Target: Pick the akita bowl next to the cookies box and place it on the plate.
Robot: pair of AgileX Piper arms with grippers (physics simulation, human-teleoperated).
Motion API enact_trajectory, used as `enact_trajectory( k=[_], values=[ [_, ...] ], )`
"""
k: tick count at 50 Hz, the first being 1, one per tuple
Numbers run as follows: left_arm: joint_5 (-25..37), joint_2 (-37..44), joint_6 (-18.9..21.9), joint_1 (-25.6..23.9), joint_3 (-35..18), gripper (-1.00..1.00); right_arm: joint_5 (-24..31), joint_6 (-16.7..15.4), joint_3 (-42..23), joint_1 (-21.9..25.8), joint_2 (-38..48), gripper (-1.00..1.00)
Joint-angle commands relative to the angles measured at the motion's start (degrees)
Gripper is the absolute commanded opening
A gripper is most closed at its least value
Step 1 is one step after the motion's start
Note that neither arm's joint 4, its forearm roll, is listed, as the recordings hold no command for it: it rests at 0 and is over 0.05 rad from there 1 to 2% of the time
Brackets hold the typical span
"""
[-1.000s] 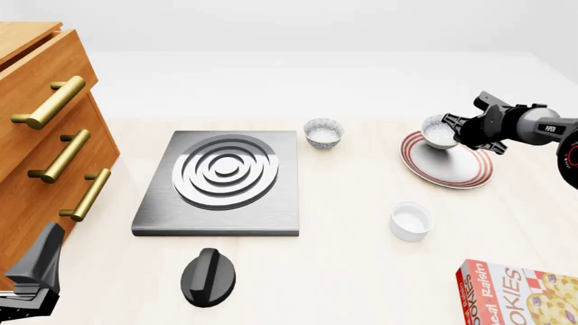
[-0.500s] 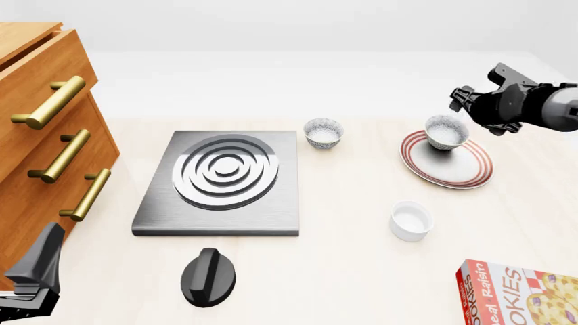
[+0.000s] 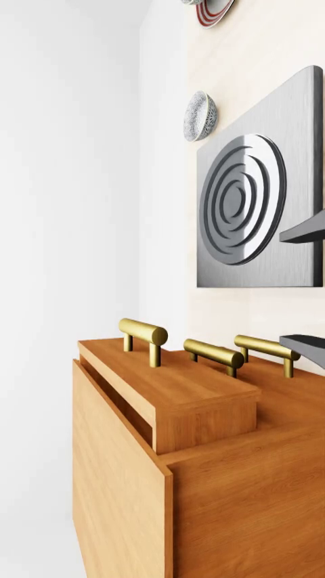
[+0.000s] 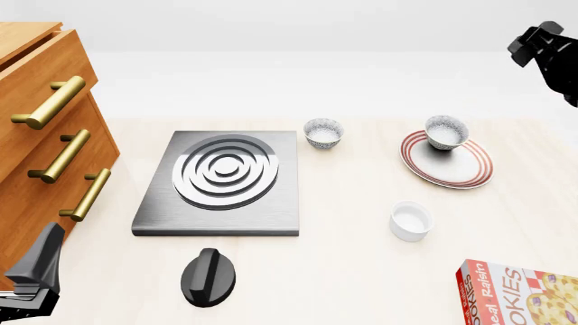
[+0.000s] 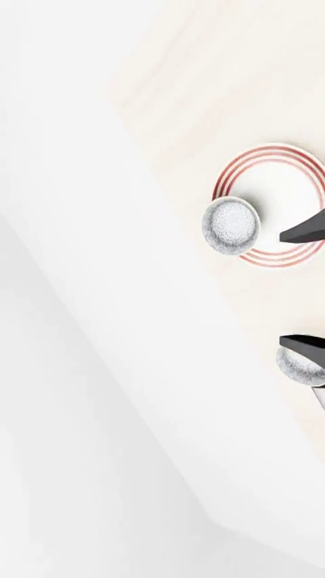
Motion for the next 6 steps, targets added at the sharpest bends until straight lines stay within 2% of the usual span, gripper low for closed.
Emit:
enact_trajectory(
  k=[1,3,6],
  values=[
    [-0.04,0.03,0.01,-0.01,0.0,1.0,0.03,1.37,8.97,-0.57,-15.47,1.0],
    [-0.04,0.03,0.0,-0.01,0.0,1.0,-0.14,2.17,8.71,-0.24,-15.03,1.0],
    [-0.04,0.02,0.0,-0.01,0.0,1.0,0.66,0.35,7.36,-0.19,-16.89,1.0]
  ],
)
